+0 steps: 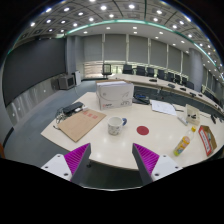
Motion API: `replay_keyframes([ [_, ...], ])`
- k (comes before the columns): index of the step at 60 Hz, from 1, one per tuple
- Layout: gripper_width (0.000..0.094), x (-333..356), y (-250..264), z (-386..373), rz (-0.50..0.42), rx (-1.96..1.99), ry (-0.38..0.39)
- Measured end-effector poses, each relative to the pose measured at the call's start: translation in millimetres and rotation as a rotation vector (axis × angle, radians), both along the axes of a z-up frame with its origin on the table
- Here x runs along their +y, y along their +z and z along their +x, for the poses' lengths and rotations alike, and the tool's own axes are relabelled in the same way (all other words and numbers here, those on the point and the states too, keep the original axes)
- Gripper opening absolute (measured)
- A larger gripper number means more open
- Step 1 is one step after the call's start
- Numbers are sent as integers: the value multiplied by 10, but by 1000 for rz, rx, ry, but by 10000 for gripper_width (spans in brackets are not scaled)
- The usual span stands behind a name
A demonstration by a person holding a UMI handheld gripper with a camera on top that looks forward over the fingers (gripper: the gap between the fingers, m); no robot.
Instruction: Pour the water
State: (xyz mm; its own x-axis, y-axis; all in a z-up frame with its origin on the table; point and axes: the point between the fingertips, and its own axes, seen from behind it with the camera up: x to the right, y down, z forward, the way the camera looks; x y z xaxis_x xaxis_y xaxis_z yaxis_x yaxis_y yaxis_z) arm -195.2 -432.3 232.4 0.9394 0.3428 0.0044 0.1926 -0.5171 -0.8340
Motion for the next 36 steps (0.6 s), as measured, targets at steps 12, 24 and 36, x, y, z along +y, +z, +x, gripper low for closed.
replay_keyframes([
  [12,860,199,-36,567,7,40,-31],
  [24,861,489,-425,1689,-1,38,-93],
  [36,861,878,-977,2686,15,41,-166],
])
